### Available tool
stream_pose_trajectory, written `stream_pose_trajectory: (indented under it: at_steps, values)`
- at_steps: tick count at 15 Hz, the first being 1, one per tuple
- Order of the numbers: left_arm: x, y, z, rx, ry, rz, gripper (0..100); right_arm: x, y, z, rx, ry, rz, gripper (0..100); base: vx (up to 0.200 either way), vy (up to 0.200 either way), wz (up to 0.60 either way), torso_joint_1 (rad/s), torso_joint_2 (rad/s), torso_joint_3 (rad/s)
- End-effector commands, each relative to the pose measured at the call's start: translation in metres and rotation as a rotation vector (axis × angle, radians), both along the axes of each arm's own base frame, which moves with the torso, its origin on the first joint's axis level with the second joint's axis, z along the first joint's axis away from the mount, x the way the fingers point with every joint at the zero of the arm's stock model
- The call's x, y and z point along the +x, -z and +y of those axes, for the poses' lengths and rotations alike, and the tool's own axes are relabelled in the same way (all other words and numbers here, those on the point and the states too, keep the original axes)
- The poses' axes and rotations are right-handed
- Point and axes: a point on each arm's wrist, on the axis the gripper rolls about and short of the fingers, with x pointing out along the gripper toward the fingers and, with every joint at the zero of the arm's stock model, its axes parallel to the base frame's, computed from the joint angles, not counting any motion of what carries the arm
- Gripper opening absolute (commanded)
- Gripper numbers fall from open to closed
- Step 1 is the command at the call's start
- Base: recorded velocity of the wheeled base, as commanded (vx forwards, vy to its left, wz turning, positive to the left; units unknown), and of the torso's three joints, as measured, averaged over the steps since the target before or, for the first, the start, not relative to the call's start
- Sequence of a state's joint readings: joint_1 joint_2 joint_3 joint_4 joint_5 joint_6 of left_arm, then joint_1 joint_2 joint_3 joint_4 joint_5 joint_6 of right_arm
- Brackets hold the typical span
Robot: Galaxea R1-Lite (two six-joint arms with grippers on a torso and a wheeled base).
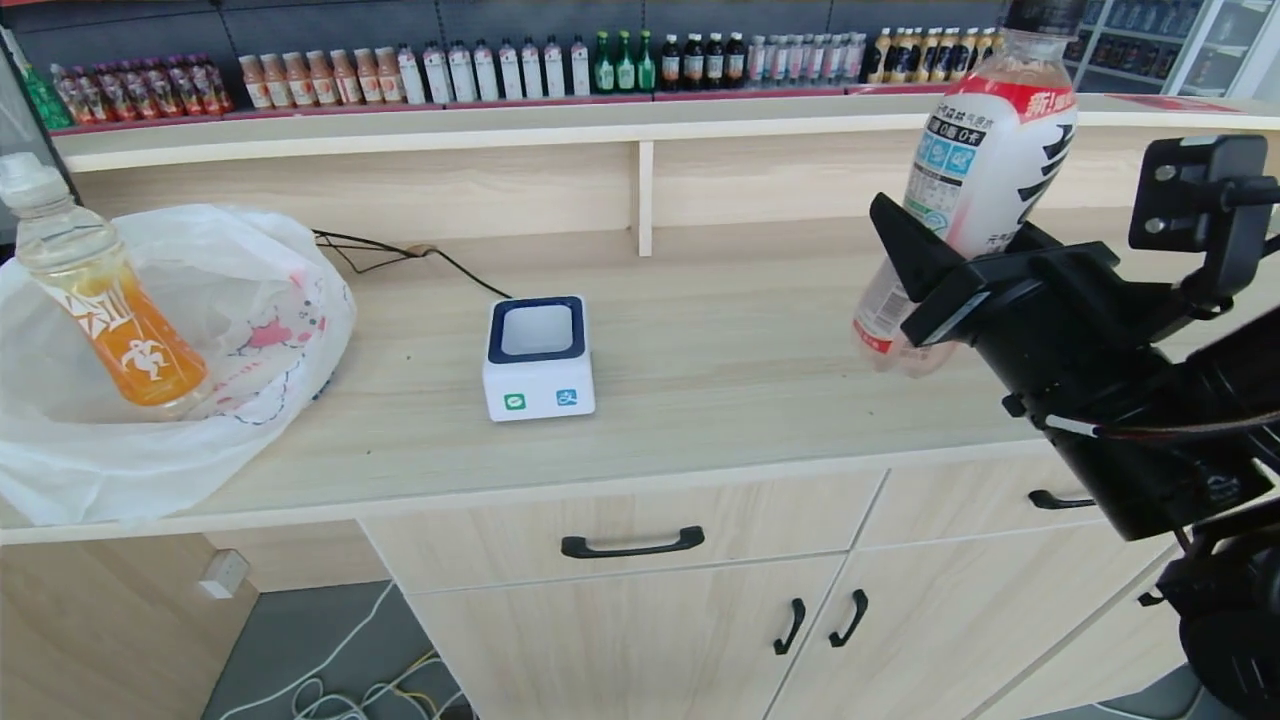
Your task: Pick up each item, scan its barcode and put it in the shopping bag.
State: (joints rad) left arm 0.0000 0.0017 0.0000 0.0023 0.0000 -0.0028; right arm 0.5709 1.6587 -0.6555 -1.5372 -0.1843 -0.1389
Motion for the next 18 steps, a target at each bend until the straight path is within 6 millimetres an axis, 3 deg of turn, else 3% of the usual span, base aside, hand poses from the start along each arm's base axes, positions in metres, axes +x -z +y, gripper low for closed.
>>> stream_pose_trajectory:
  at_steps: [1, 11, 14, 16, 18]
  values:
    - [0.000, 0.000, 0.000, 0.000, 0.000, -0.001, 100, 0.002, 0.003, 0.001, -0.005, 0.001, 0.005, 0, 0.000, 0.200, 0.00, 0.007, 0.00, -0.002]
    - [0.000, 0.000, 0.000, 0.000, 0.000, -0.001, 100, 0.005, -0.014, 0.000, 0.084, 0.072, -0.032, 0, 0.000, 0.200, 0.00, 0.004, 0.00, 0.003]
    - [0.000, 0.000, 0.000, 0.000, 0.000, -0.001, 100, 0.003, -0.004, -0.001, 0.066, 0.072, -0.002, 0, 0.000, 0.200, 0.00, 0.004, 0.00, 0.001]
    - [0.000, 0.000, 0.000, 0.000, 0.000, -0.001, 100, 0.004, -0.020, 0.000, 0.111, 0.086, -0.043, 0, 0.000, 0.200, 0.00, 0.005, 0.01, 0.002]
    - [0.000, 0.000, 0.000, 0.003, 0.000, -0.001, 100, 0.003, -0.019, -0.003, 0.103, 0.091, -0.026, 0, 0.000, 0.000, 0.00, 0.000, 0.00, 0.000]
